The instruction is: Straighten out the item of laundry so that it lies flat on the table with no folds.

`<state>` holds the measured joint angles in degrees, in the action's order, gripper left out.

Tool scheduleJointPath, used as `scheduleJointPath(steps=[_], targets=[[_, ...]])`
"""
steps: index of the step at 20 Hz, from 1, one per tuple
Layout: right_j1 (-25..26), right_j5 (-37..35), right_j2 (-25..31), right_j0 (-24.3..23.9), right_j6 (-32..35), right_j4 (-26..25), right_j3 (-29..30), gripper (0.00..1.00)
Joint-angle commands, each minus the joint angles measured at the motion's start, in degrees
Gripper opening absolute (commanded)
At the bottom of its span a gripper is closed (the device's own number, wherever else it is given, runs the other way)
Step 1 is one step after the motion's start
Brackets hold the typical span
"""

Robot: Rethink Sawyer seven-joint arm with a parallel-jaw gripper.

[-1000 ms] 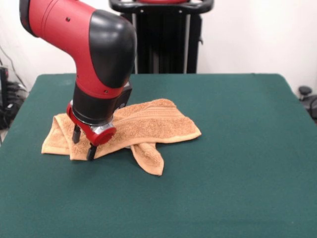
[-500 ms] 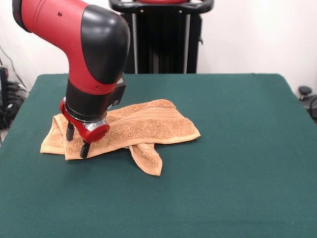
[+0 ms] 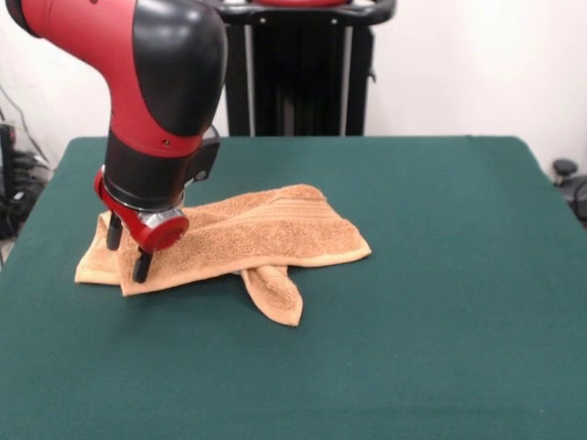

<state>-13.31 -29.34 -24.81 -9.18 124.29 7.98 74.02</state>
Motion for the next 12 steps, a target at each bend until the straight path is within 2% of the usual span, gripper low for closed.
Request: scheduleJointPath(steps=[1, 12], targets=[[1.23, -0.39, 5.97, 1.61, 4.8, -1.6, 5.4, 1.0], [2.26, -0.09, 5.39, 2.01, 6.42, -0.96, 4.92, 1.0]])
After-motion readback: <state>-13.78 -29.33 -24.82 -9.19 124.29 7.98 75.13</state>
